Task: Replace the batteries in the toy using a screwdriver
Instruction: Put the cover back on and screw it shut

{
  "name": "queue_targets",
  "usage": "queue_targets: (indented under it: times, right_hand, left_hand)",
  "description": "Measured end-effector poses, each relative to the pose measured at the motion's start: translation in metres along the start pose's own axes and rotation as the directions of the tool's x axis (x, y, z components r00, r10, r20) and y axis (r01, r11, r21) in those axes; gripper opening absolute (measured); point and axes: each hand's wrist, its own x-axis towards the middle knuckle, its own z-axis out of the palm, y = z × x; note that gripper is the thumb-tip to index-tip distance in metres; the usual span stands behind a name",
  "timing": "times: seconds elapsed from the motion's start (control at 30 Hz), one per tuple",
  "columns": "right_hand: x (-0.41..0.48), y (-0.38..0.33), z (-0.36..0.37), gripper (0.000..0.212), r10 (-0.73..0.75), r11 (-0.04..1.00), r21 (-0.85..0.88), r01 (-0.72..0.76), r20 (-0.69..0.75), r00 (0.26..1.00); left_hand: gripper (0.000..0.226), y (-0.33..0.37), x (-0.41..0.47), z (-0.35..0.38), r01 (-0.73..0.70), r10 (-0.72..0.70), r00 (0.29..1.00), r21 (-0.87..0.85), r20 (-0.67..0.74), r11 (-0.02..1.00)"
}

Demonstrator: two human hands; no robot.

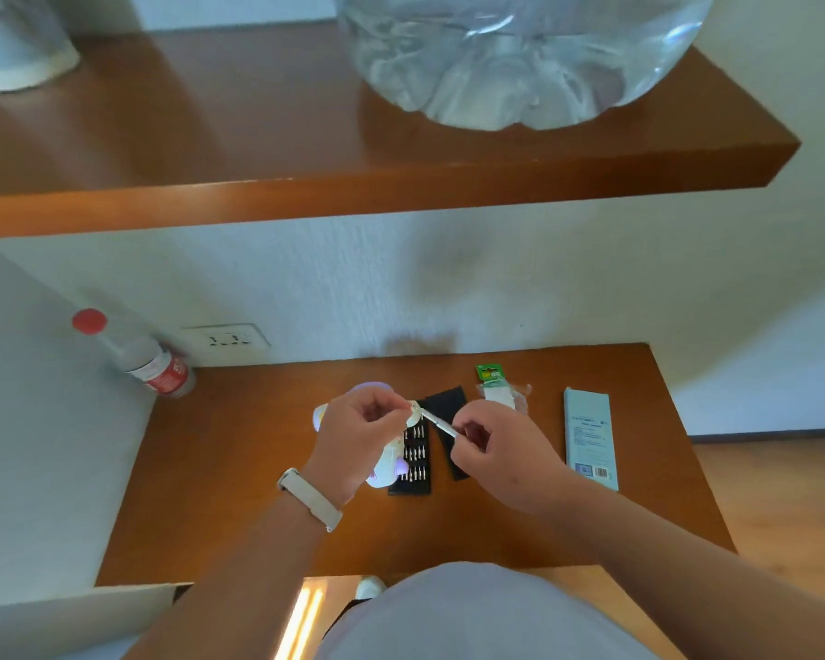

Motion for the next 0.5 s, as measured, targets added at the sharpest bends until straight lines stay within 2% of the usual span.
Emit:
queue_targets:
  times: [0.2, 0.5]
  right_hand:
    - [0.005, -0.025, 0.011, 0.006, -0.042, 0.999, 0.016, 0.043, -0.018, 0.999]
    - [0.011, -0.037, 0.026, 0.007, -0.099, 0.995, -0.016, 0.098, -0.059, 0.993]
  left_hand:
    - [0.029, -0.001, -0.004, -0.027, -0.057, 0.057, 0.998, 0.009, 0.026, 0.998]
    - [0.016, -0.011, -0.002, -0.056, -0.056, 0.057, 0.998, -0.023, 0.034, 0.998]
